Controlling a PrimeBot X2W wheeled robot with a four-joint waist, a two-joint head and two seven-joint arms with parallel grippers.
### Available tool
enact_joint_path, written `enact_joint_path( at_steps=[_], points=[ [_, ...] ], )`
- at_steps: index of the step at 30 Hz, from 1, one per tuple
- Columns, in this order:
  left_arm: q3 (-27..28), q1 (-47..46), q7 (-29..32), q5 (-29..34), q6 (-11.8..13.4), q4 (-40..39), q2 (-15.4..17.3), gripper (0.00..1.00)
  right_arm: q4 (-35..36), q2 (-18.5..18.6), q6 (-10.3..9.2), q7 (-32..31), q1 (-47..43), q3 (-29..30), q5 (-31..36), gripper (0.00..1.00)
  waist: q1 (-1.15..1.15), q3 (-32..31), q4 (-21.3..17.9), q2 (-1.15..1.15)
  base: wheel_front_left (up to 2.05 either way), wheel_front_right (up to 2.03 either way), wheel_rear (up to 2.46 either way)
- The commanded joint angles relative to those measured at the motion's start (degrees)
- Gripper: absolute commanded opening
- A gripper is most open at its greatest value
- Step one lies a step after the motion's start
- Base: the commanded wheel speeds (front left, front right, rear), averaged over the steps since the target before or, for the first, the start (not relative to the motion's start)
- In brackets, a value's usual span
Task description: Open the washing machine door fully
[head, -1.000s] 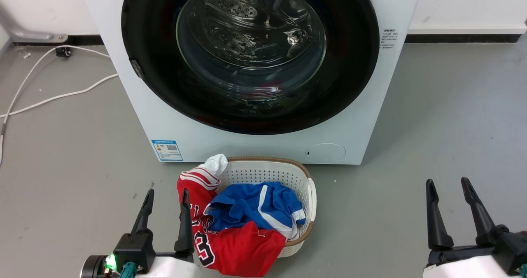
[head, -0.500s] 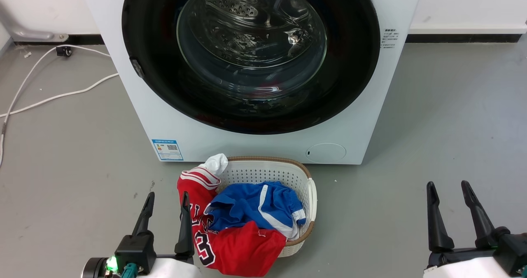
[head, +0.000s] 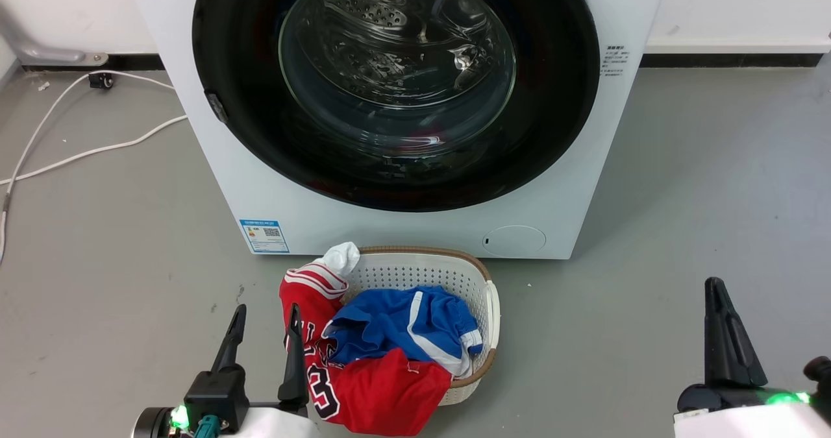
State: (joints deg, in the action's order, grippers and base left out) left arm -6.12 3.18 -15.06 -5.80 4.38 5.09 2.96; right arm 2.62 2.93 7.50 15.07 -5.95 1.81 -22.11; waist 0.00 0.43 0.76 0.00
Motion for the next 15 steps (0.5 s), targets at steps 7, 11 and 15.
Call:
enact_joint_path(
  at_steps=[7, 11, 15],
  points=[
    [-0.12, 0.22, -0.18, -0.46, 0.13, 0.19, -0.09, 1.00, -3.10, -0.13, -0.01, 0.15, 0.17, -2.87, -29.96, 0.00, 0.00, -0.36, -0.04, 0.00, 0.00, 0.00, 0.00],
    [-0.25, 0.33, -0.18, -0.80, 0.18, 0.33, -0.09, 1.00, -4.04, -0.07, -0.01, 0.15, 0.96, -5.29, -46.48, 0.00, 0.00, -0.48, -0.11, 0.00, 0.00, 0.00, 0.00],
    [-0.16, 0.32, -0.18, -1.00, 0.28, 0.34, -0.09, 1.00, -2.99, -0.08, -0.01, 0.14, 1.27, -6.82, -57.63, 0.00, 0.00, -0.40, -0.25, 0.00, 0.00, 0.00, 0.00]
  ],
)
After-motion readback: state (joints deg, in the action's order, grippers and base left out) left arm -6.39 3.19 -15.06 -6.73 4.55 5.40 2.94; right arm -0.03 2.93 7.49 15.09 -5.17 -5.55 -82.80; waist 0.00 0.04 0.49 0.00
